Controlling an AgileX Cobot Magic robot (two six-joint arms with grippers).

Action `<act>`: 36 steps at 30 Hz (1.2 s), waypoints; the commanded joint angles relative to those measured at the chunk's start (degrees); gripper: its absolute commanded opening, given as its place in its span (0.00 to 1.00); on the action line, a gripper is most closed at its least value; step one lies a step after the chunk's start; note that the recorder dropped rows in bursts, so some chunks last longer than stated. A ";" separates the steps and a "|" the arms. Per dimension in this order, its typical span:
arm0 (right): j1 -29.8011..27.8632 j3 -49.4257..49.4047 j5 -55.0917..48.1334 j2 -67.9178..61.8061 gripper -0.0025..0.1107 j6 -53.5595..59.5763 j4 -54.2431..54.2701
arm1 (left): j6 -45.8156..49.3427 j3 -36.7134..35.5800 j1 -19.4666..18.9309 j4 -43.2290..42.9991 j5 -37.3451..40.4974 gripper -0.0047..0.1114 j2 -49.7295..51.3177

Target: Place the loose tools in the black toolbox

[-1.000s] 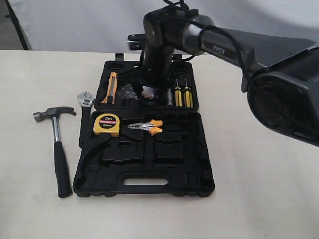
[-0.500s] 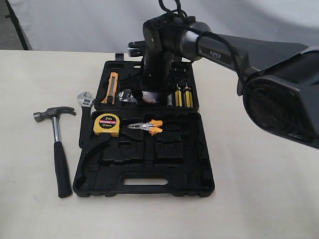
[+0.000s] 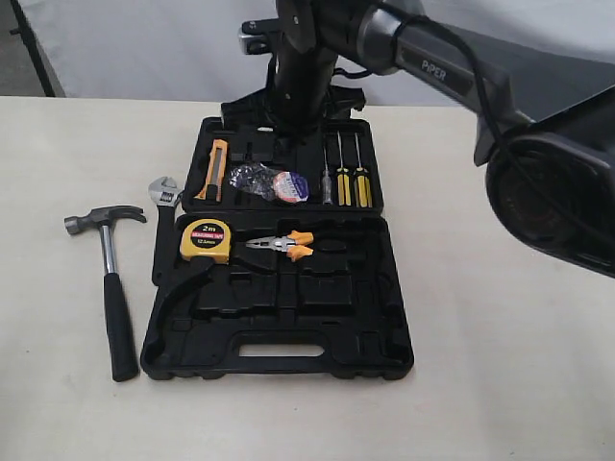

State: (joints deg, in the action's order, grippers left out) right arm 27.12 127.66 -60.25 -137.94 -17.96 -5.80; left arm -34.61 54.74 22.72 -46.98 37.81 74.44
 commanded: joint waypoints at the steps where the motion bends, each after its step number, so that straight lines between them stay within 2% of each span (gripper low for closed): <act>1: -0.35 0.10 -0.32 -4.35 0.02 0.63 0.63 | -0.59 -0.53 -0.19 0.78 -0.97 0.05 -0.46; 16: -0.35 3.45 0.39 -2.28 0.02 1.28 1.70 | -0.59 -0.53 -0.19 0.78 -0.97 0.05 -0.46; 26: -0.35 3.53 -0.24 -7.70 0.02 1.28 5.28 | -0.59 -0.53 -0.19 0.78 -0.97 0.05 -0.46; 36: -0.35 3.54 0.38 -0.92 0.02 1.77 5.27 | -0.59 -0.53 -0.19 0.78 -0.97 0.05 -0.46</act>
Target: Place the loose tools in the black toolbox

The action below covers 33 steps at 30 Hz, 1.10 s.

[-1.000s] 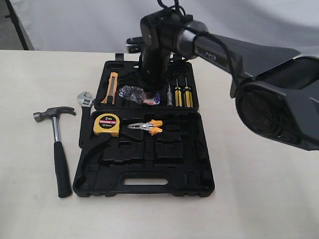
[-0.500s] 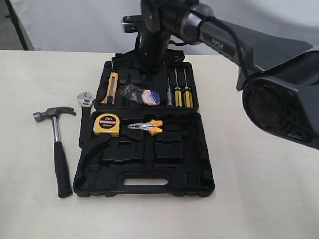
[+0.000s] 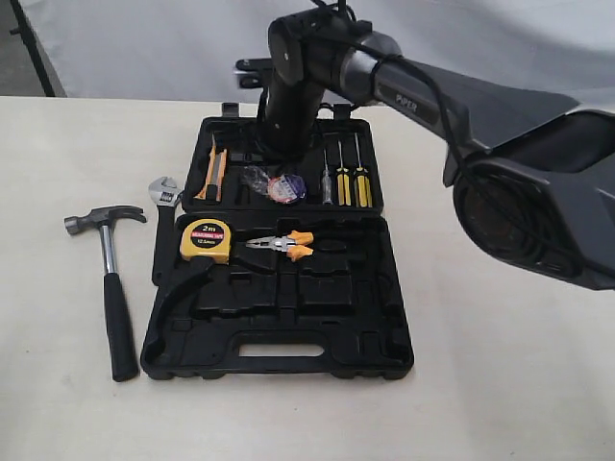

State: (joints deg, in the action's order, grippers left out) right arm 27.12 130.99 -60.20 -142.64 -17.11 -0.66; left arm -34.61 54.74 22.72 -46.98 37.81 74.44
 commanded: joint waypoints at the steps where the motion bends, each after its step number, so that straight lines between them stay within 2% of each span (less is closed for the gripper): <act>1: -0.08 0.21 0.23 4.69 0.02 1.83 0.66 | -0.59 -0.53 -0.19 0.78 -0.97 0.05 -0.46; 8: 5.24 0.90 -2.02 6.02 0.02 6.10 4.77 | -0.59 -0.53 -0.19 0.78 -0.97 0.05 -0.46; 14: 13.46 6.58 -4.58 1.82 0.02 7.57 5.23 | -0.59 -0.53 -0.19 0.78 -0.97 0.05 -0.46; 19: 18.39 12.15 -1.94 -3.37 0.02 8.71 5.23 | -0.59 -0.53 -0.19 0.78 -0.97 0.05 -0.46; 22: 19.33 13.43 2.80 -5.82 0.14 8.82 5.39 | -0.59 -0.53 -0.19 0.78 -0.97 0.05 -0.46; 25: 19.33 13.47 6.28 -7.64 0.38 8.82 6.19 | -0.59 -0.53 -0.19 0.78 -0.97 0.05 -0.46; 26: 19.33 13.47 6.68 -8.22 0.43 8.82 6.04 | -0.59 -0.53 -0.19 0.78 -0.97 0.05 -0.46; 33: 19.22 13.47 8.45 -12.01 0.42 8.14 4.40 | -0.59 -0.53 -0.19 0.78 -0.97 0.05 -0.46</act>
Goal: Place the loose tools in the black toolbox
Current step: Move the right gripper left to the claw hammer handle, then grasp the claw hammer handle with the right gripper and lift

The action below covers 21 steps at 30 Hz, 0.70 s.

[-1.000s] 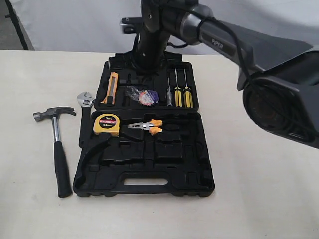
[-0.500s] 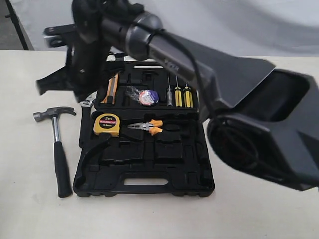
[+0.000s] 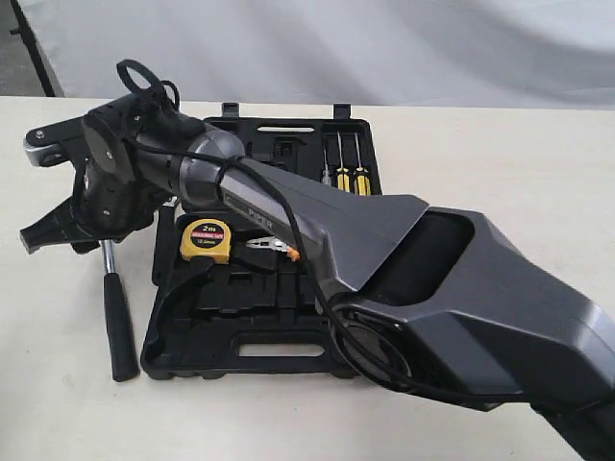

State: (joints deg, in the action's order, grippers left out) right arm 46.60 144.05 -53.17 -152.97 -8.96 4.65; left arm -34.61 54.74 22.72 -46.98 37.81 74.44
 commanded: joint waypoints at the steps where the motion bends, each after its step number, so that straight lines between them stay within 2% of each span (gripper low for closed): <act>1: -0.25 0.42 1.72 -2.11 0.42 -0.01 -0.91 | -0.59 -0.53 -0.19 0.78 -0.97 0.05 -0.46; 5: -0.25 0.42 1.84 -3.91 0.42 -0.24 -0.81 | -0.59 -0.53 -0.19 0.78 -0.97 0.05 -0.46; 7: -0.25 0.42 1.32 -4.43 0.38 -0.83 -0.35 | -0.59 -0.53 -0.19 0.78 -0.97 0.05 -0.46; 10: -0.14 0.42 0.18 -4.68 0.17 -0.83 0.45 | -0.59 -0.53 -0.19 0.78 -0.97 0.05 -0.46; 11: -0.02 0.42 0.07 -4.68 0.05 -1.09 0.45 | -0.59 -0.53 -0.19 0.78 -0.97 0.05 -0.46; 12: 0.13 0.51 0.07 -4.68 0.02 -2.28 0.45 | -0.59 -0.53 -0.19 0.78 -0.97 0.05 -0.46; 21: 0.26 0.51 1.81 -2.83 0.02 -12.42 3.06 | -0.59 -0.53 -0.19 0.78 -0.97 0.05 -0.46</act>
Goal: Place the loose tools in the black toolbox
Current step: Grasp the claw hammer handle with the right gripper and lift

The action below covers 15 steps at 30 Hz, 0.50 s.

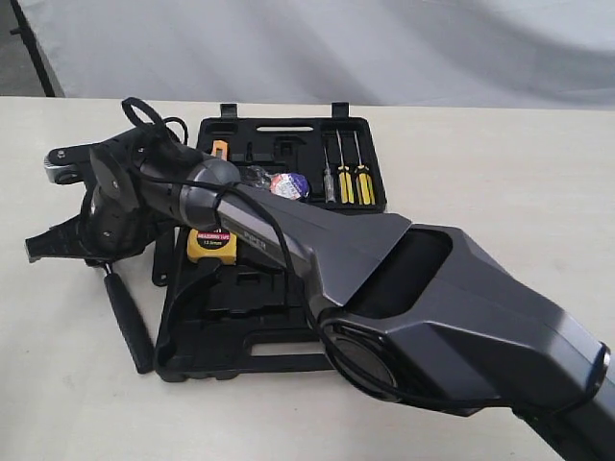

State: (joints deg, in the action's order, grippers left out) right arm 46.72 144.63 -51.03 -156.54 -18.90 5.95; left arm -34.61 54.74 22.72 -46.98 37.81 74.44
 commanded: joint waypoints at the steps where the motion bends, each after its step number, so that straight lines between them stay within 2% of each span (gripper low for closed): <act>1: 0.14 -0.03 -0.07 1.29 0.02 -2.87 2.30 | -0.59 -0.53 -0.19 0.78 -0.97 0.05 -0.46; 6: 0.03 -0.03 1.09 5.46 0.02 -5.12 2.84 | -0.59 -0.53 -0.19 0.78 -0.97 0.05 -0.46; 10: -0.89 -0.03 -2.58 10.05 0.02 -2.65 2.60 | -0.59 -0.53 -0.19 0.78 -0.97 0.05 -0.46; 15: -1.92 -0.03 -18.26 12.81 0.02 10.31 2.60 | -0.59 -0.53 -0.19 0.78 -0.97 0.05 -0.46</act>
State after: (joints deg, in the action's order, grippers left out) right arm 45.30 144.19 -63.53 -145.43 -13.68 8.61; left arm -34.61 54.74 22.72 -46.98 37.81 74.44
